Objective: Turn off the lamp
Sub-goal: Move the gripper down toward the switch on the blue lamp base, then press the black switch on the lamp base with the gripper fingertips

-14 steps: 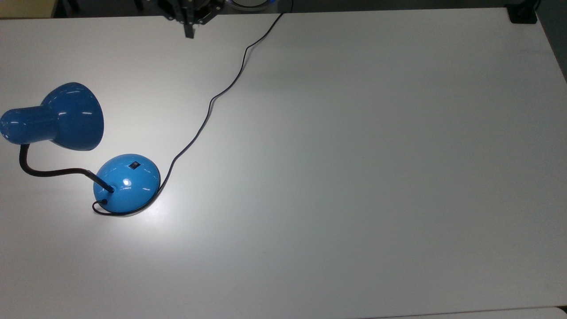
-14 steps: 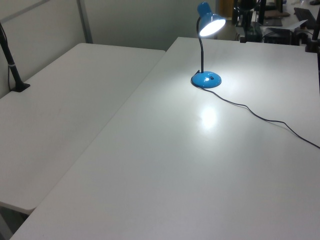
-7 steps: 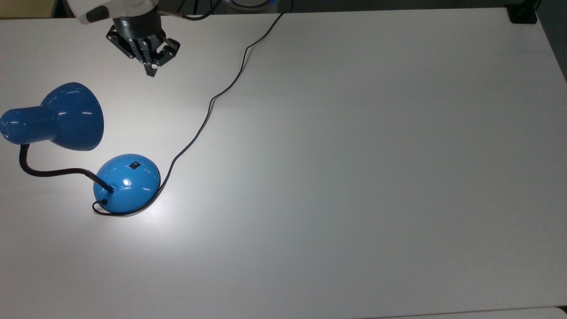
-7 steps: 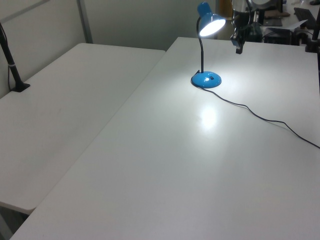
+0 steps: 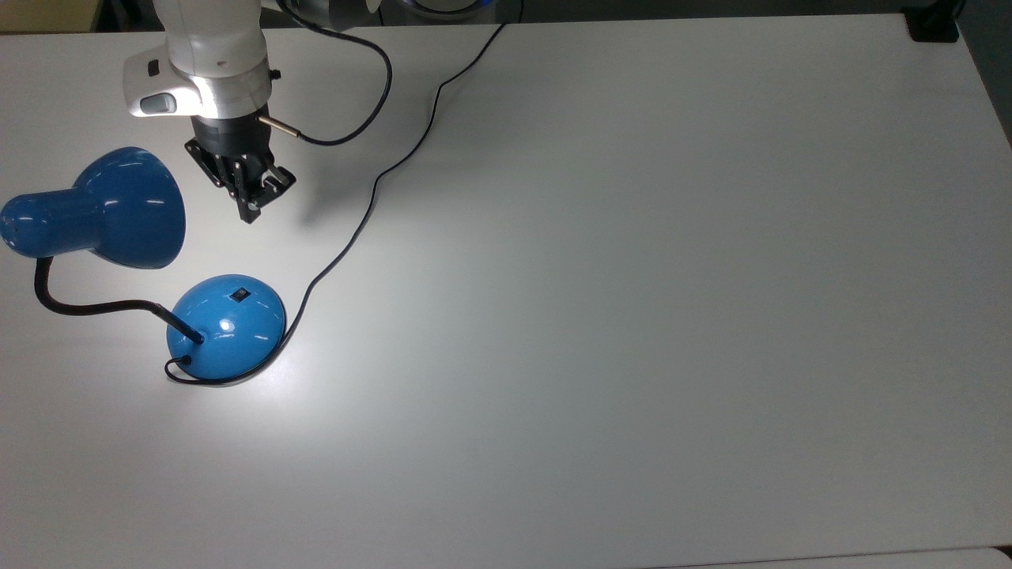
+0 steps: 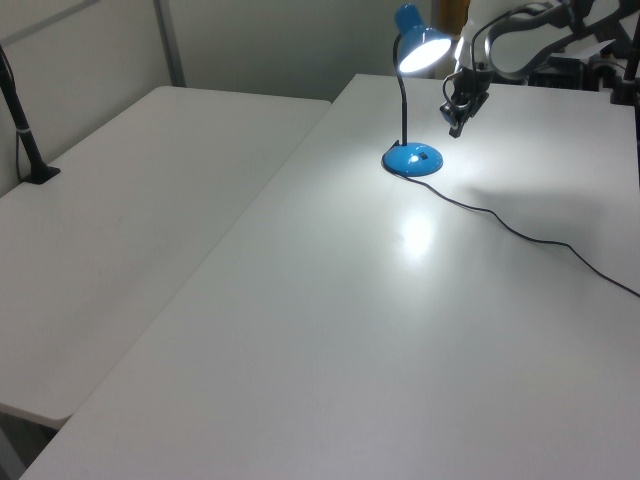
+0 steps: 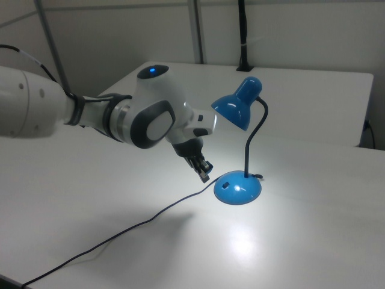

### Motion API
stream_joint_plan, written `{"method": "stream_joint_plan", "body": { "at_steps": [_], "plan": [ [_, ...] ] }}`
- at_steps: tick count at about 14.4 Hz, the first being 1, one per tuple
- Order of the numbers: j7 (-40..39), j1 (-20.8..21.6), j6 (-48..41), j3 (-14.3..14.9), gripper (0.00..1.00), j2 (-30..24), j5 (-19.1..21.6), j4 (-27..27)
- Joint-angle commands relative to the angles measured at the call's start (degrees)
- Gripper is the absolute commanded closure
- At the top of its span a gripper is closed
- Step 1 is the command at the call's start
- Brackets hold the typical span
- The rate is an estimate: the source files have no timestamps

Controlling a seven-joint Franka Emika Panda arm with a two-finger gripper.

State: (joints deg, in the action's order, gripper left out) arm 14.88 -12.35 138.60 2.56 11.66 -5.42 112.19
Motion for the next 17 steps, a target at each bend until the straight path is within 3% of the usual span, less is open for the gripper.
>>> {"method": "stream_joint_plan", "body": {
  "at_steps": [1, 17],
  "plan": [
    [3.04, 0.05, 7.20, -0.10, 1.00, 3.01, 0.24, 0.57],
    [3.58, -0.39, 23.29, -0.10, 1.00, 10.48, -1.96, 0.40]
  ]
}}
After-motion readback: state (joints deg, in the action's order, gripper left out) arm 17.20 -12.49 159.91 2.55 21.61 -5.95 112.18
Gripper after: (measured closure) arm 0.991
